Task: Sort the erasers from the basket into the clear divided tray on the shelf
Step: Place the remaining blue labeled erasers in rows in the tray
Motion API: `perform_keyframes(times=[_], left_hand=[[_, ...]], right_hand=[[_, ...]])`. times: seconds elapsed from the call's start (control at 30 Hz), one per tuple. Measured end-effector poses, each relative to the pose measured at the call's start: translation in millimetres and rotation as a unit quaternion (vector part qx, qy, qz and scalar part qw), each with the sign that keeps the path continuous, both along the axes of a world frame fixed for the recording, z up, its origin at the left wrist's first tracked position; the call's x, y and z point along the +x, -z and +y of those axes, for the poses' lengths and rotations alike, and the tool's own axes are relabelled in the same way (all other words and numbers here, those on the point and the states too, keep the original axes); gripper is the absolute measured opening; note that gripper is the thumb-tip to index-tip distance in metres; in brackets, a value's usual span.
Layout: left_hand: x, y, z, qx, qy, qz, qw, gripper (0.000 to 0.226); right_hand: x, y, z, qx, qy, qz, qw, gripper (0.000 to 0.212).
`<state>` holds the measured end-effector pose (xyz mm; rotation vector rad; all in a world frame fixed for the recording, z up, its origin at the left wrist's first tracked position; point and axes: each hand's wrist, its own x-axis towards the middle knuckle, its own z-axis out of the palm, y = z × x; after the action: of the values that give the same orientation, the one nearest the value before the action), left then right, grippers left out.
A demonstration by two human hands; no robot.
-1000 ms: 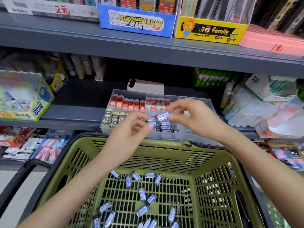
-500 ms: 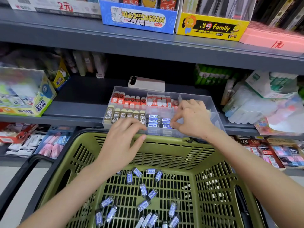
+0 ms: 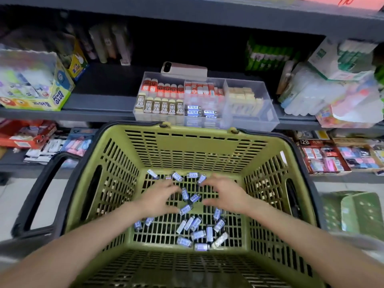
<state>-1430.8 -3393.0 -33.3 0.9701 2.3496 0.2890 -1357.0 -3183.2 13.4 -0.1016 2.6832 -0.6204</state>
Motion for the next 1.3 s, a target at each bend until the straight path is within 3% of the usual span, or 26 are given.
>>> perform_keyframes(times=[0.13,0.23,0.3,0.43,0.57,0.7,0.8,0.9,0.97,1.07,1.13,1.23,1.3], left_hand=[[23,39,12,-0.071,-0.042,-0.093,0.992,0.101],[41,55,13,-0.093,-0.057,-0.060,0.992,0.108],[51,62,14,-0.086,-0.068,-0.019,0.994,0.102],[62,66,22,-0.049,-0.085,0.016,0.995,0.081],[64,69,29,0.025,-0.095,-0.019,0.995,0.055],[56,71,28,0.056,-0.126,-0.079,0.987,0.046],[49,69,24,0.082,-0.159,-0.176,0.968,0.045],[39,57,20,0.122,-0.244,-0.336,0.902,0.041],[34,48,19,0.142,-0.329,-0.416,0.836,0.031],[23,38,21,0.199,-0.479,-0.538,0.665,0.026],[18,34,22,0.222,-0.527,-0.578,0.581,0.026],[19,29,26,0.222,-0.536,-0.609,0.540,0.028],[20,28,30,0.227,-0.519,-0.639,0.519,0.043]], right_hand=[[18,51,0,0.111,-0.023,-0.096,0.989,0.085],[33,71,-4,0.228,-0.027,-0.137,0.964,0.096],[42,80,-8,0.228,0.037,-0.181,0.956,0.101],[53,92,-17,0.129,0.165,-0.195,0.958,0.095],[61,98,-25,0.114,0.153,-0.172,0.966,0.085],[61,103,-22,0.074,0.118,-0.151,0.979,0.073],[57,103,-17,0.073,0.090,-0.135,0.984,0.064],[51,99,-13,0.038,0.107,-0.136,0.984,0.055],[44,93,-11,-0.006,0.149,-0.134,0.980,0.051],[29,73,-13,-0.090,0.207,-0.104,0.969,0.046],[20,58,-18,-0.146,0.228,-0.075,0.960,0.045],[12,41,-30,-0.219,0.221,-0.052,0.949,0.046],[8,34,-39,-0.212,0.170,-0.041,0.962,0.053]])
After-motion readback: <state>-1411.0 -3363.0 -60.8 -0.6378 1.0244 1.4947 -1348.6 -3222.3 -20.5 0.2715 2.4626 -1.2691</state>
